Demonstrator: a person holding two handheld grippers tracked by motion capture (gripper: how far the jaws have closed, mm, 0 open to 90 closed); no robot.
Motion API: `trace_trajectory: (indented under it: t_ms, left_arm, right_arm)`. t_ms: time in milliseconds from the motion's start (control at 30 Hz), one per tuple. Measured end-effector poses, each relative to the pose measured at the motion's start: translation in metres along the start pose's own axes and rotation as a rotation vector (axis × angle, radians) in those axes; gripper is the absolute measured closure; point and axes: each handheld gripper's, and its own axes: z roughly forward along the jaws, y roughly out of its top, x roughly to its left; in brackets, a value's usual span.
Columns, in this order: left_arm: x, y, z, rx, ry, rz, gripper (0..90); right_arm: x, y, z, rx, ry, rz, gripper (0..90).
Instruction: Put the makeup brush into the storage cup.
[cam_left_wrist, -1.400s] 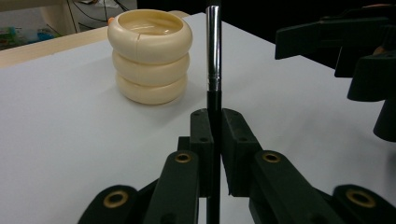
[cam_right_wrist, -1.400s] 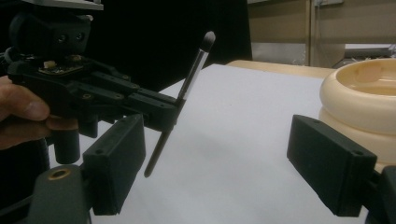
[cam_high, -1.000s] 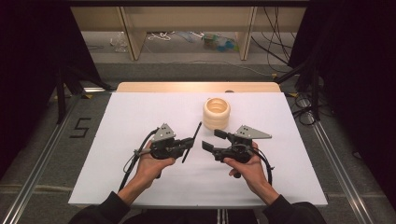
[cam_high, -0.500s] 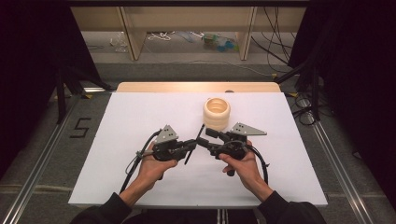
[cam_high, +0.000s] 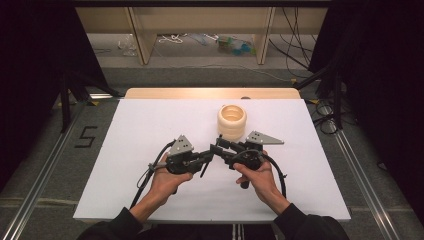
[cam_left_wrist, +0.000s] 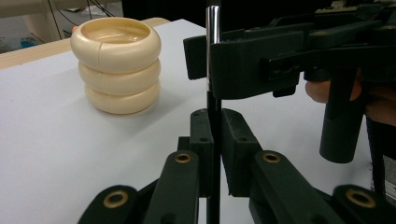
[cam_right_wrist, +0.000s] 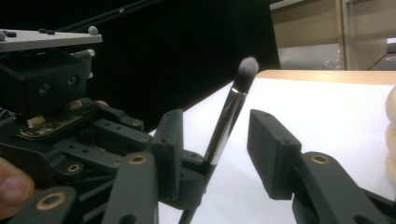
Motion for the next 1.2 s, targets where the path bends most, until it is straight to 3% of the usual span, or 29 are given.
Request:
trace_trajectory:
  t_ms: [667,900,1033,1200]
  left_arm:
    - [-0.0022,0.0,0.001,-0.001,-0.007,0.009,83.6]
    - [-0.0033,-0.0001,0.0014,-0.011,-0.009,0.007,83.6]
    - [-0.0026,0.0006,0.0009,-0.013,-0.018,0.014,83.5]
    - [-0.0006,-0.001,-0.0007,-0.003,-0.034,-0.008,76.2]
  right_arm:
    - [-0.003,-0.0022,0.0021,-0.013,0.026,0.01,73.2]
    - [-0.002,-0.0021,0.0013,-0.002,0.042,0.049,82.8]
    - [-0.0023,-0.0021,0.0011,-0.018,0.055,0.032,83.8]
    - [-0.002,-0.0002,-0.0011,-0.031,0.051,0.027,83.8]
